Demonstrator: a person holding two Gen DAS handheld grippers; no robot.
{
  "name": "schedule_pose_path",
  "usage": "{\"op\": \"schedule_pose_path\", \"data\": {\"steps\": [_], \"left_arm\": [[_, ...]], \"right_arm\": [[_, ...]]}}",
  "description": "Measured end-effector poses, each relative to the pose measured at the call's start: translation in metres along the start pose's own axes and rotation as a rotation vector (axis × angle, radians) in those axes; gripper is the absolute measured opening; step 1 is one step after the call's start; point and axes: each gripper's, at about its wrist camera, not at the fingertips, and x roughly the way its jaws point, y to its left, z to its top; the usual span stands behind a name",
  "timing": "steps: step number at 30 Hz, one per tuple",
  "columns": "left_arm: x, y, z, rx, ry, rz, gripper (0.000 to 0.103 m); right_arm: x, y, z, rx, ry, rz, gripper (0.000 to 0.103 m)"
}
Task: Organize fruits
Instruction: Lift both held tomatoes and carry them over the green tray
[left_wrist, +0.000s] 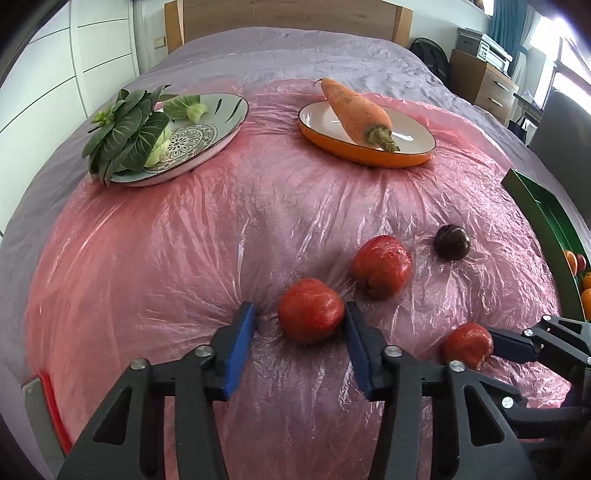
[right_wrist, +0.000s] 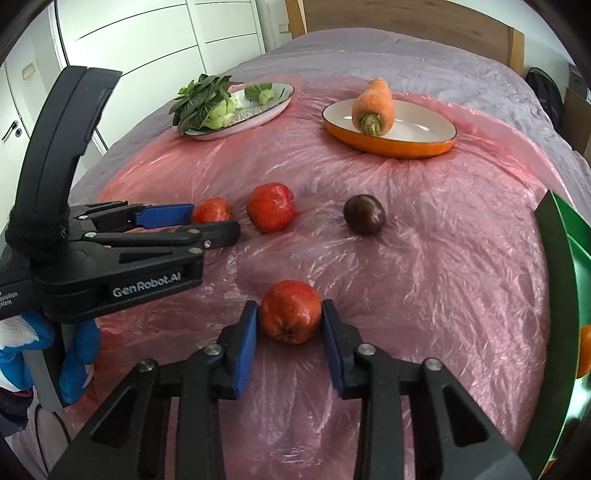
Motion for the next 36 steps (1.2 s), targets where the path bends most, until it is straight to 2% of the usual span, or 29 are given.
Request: {"op": "schedule_pose_path", "data": {"steps": [3,20,28,36], "left_arm": [[-0.001,-0.002,-0.001,0.007,-0.009,-0.01,0.03],[-0.038,-0.001,-0.004,-0.01,-0.055,-0.023,0.03],[-0.073,-0.011,-0.015,0.0,-0.074,-0.031,0.03],[-0.103,-0.026,-0.037,0.007,-0.072,-0.036,0.03]], "right_arm": [[0.001,-0.003,-0.002,0.01,-0.004,0.013,0.037],[-0.022,-0.004,-0.006,0.041,-0.041,0.048,0.037],[-0.052,0.006,-0.012,0.025,-0.061,0.049,0.037],[-0.085,0.01,-0.034,0.008,-0.063,0.046,0.037]]}}
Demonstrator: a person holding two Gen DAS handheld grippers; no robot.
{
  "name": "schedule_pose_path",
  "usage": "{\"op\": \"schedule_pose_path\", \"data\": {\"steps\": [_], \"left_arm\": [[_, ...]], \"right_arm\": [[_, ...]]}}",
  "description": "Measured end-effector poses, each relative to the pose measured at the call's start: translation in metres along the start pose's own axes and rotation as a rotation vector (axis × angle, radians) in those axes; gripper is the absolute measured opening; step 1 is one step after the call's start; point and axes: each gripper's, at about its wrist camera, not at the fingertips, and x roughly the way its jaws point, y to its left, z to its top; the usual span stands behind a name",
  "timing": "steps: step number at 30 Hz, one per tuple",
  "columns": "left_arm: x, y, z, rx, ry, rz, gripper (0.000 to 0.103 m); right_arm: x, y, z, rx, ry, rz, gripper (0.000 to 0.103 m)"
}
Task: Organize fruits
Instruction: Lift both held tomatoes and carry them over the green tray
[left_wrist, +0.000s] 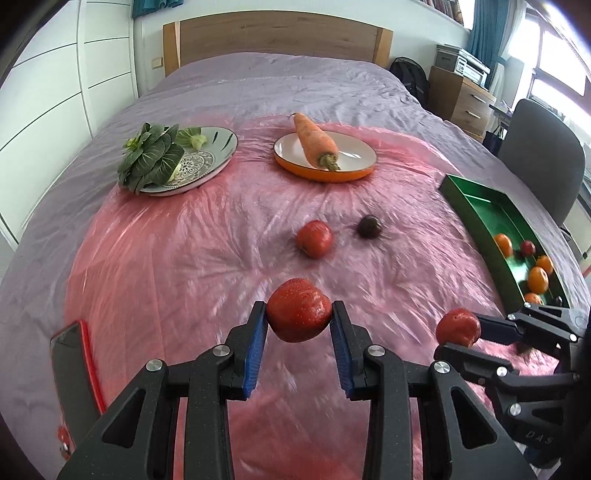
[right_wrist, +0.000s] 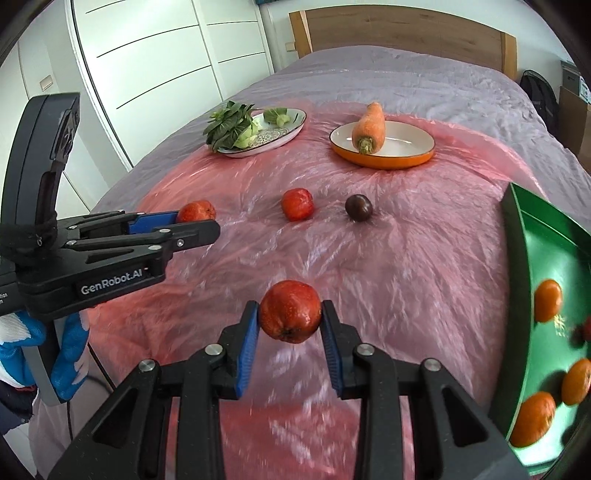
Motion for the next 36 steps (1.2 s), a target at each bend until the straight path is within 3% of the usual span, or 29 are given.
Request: {"op": "schedule_pose_path", "data": {"steps": [17,26,36], "left_arm": [[-0.032,-0.069,-0.021,0.061,0.022,-0.056,0.03],[-0.032,-0.129,-0.011,0.131,0.02,-0.125,0.03],[-0.023,-0.193,0.005,0.208,0.021,-0.19,0.03]], "right_arm": [[-0.067,-0.03,-0.045,0.01,-0.01,-0.057,0.037],[-0.105,-0.077,-0.071,0.079,-0.031,-0.13,0.037],[-0.145,-0.155,-0.095,0.208,-0.07,-0.246,0.037]]}}
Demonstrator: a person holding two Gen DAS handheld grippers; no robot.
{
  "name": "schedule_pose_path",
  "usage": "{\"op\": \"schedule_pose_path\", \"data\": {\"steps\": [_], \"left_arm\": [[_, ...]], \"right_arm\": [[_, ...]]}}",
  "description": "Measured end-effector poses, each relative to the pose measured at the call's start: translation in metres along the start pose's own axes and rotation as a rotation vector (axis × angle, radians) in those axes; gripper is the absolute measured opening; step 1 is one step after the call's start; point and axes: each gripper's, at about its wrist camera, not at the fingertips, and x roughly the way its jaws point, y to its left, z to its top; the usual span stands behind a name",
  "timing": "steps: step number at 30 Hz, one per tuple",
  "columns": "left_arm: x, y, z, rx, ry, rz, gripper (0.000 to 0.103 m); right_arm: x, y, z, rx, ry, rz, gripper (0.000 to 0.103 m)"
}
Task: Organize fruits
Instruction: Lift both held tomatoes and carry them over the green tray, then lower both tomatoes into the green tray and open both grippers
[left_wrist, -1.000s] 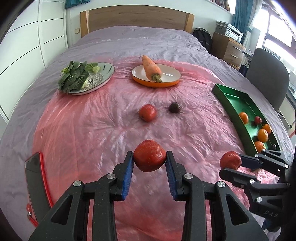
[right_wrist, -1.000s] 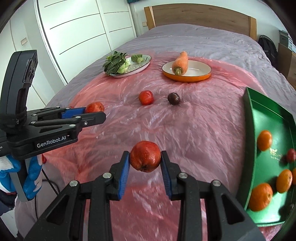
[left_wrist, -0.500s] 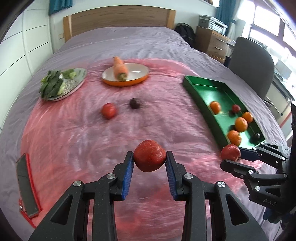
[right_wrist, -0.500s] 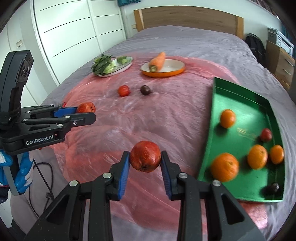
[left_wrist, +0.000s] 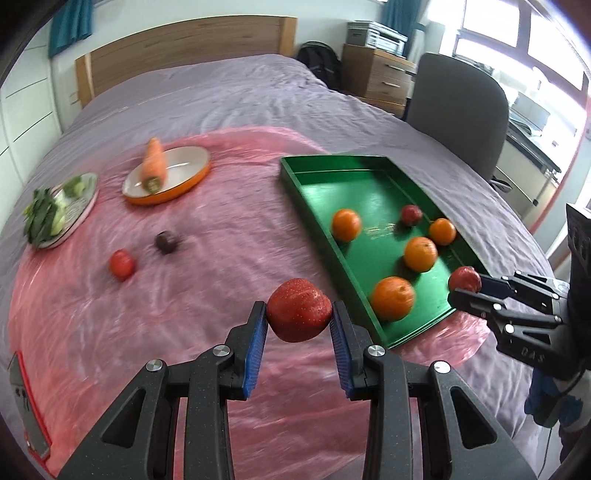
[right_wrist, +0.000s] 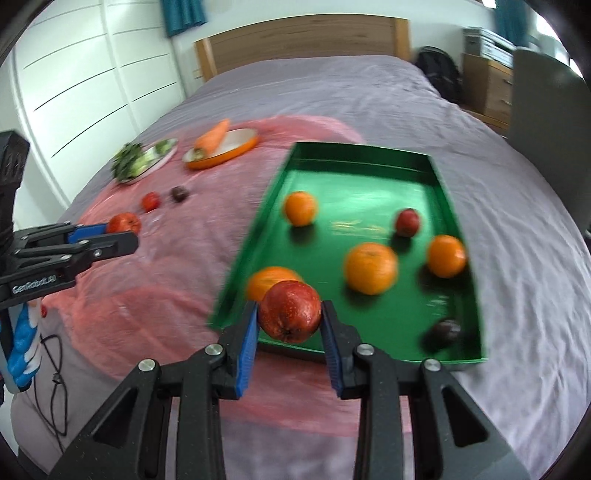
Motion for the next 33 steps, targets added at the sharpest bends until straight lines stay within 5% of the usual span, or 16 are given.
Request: {"op": "schedule_pose_path", "data": {"steps": [8,16,33], "left_arm": [[0.021,-0.033,0.021,0.038,0.005,-0.022,0.03],[0.057,-0.057,0.061,0.068,0.002,-0.036,0.03],[0.149,-0.071,0.115,0.118,0.016,0.068,0.03]], "right_arm": [[0.0,-0.047,0.008,0.061,-0.023,-0.044,0.037],[0.019,-0.072,0.054,0.059,-0.062,-0.047,0.037],[0.105,-0.119,0.12,0.043,0.006,-0.057,0.037]]}}
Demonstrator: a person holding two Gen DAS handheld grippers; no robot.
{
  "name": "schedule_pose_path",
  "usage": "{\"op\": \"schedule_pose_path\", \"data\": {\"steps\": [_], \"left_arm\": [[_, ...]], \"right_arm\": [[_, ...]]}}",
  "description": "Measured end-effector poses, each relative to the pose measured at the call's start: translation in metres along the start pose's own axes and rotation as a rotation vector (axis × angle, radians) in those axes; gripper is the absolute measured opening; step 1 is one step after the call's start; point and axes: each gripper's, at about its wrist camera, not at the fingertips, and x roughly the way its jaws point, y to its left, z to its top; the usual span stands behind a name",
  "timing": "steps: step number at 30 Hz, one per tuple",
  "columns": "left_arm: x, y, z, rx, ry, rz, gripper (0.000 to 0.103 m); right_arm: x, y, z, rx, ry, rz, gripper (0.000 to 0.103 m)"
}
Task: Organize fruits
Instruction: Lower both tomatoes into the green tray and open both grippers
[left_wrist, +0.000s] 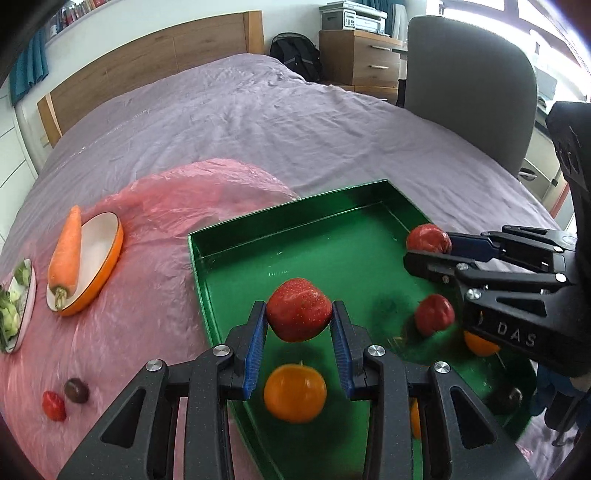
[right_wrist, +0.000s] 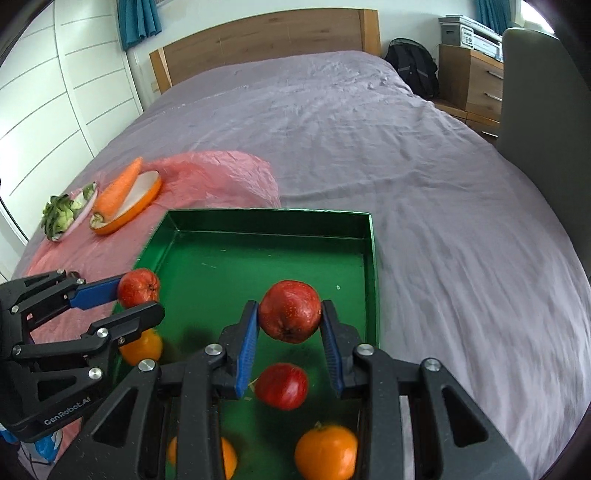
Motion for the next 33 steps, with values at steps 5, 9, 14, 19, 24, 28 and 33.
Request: {"op": "schedule_pose_path", "data": {"steps": [5,9,14,19,24,28,33], "left_arm": [[0.015,0.0,0.002,0.009,0.028,0.035,0.03],[0.025,0.0,0.001,0.017,0.058,0.047,0.03],[0.03,0.003,0.0,0.006,0.076,0.042,0.03],[0.03,0.004,0.0,0.0,0.078,0.04,0.03],[0.029,0.004,0.0,0.0,0.079,0.035,0.035],[0.024,0.002,-0.001,0.001,0.068,0.03,0.043],[0.01,0.001,-0.002,0.008,0.044,0.028,0.05]], "right_arm": [[0.014,-0.003,-0.002,-0.004,0.032,0.003,0.037],[0.021,-0.003,-0.006,-0.01,0.051,-0.001,0.037],[0.024,-0.001,-0.007,-0.018,0.06,-0.013,0.038],[0.028,0.001,-0.008,-0.03,0.077,-0.022,0.038],[0.03,0.002,-0.008,-0.032,0.088,-0.032,0.038],[0.032,0.004,-0.008,-0.034,0.095,-0.039,0.042],[0.025,0.008,-0.008,-0.036,0.08,-0.056,0.071]]}}
